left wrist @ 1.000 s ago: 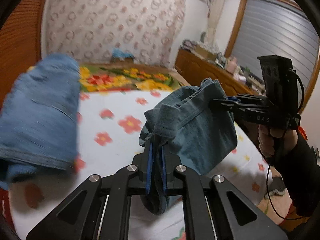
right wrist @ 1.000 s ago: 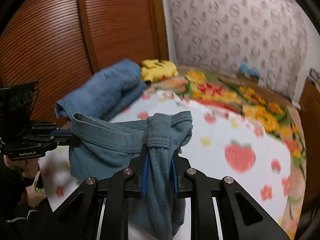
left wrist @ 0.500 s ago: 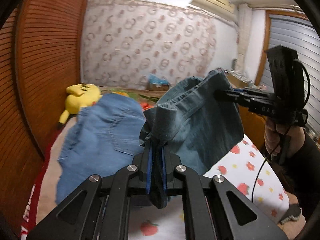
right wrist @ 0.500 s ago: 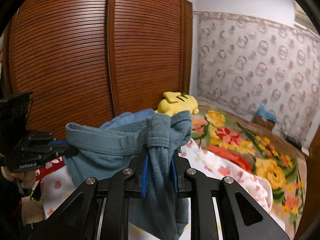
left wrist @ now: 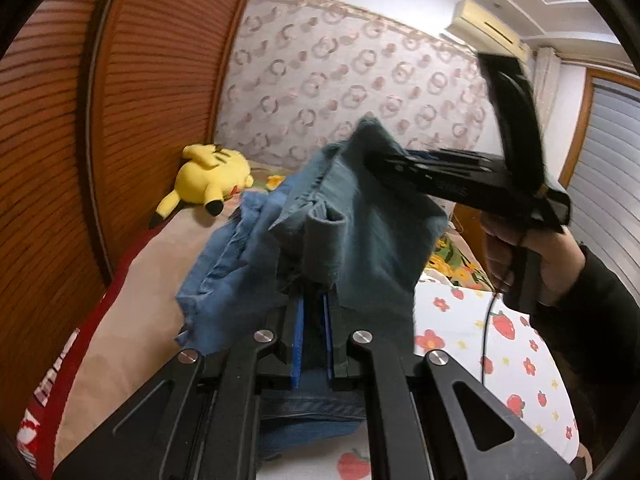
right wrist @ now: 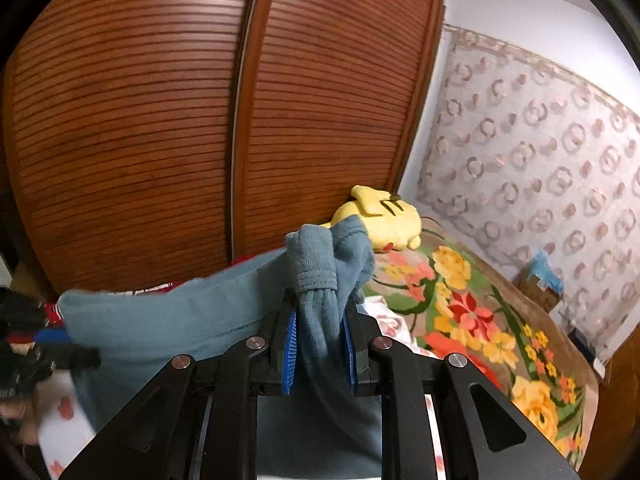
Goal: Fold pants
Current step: 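Carry the held shorts with both tools onto the jeans stack and open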
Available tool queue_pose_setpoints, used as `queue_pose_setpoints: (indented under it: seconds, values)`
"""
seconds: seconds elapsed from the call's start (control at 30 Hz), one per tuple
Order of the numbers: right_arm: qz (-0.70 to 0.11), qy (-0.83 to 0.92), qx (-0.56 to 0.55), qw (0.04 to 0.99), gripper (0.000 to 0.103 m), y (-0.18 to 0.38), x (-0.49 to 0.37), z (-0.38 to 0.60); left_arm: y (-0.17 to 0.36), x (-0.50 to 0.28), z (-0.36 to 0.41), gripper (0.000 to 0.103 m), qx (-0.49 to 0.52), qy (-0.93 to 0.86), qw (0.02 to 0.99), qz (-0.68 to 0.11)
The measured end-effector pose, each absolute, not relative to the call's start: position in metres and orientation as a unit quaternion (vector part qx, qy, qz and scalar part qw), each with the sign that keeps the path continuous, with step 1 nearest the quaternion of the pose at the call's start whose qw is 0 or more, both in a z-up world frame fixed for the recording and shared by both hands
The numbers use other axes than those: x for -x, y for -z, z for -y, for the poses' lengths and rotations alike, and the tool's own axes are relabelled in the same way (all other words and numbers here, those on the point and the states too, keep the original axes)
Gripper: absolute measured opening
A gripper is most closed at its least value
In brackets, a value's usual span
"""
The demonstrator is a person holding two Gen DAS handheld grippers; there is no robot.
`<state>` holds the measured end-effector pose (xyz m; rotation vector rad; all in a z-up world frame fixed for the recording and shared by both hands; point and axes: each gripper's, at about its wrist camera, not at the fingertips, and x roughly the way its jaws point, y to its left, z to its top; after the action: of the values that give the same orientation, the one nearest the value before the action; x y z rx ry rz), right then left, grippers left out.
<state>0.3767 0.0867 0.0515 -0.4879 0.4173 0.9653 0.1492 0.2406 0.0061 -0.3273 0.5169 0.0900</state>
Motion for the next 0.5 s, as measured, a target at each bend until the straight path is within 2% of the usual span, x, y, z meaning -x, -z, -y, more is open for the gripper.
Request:
queue_pose_setpoints:
  seconds: [0.27, 0.37, 0.5]
  values:
    - [-0.215, -0.473, 0.229, 0.823, 0.021, -0.029, -0.396, -0.138, 0.007, -0.141, -0.254, 0.009, 0.177, -0.062, 0.945, -0.267]
    - [-0.24, -0.469, 0.213, 0.823, 0.03, -0.019, -0.409, -0.127, 0.012, -0.138, -0.257, 0.011, 0.183, -0.072, 0.941, -0.276]
    - [-0.239, -0.463, 0.163, 0.838, 0.042, -0.028, -0.419, -0.104, 0.01, -0.135, -0.255, 0.022, 0.17, -0.083, 0.942, -0.276]
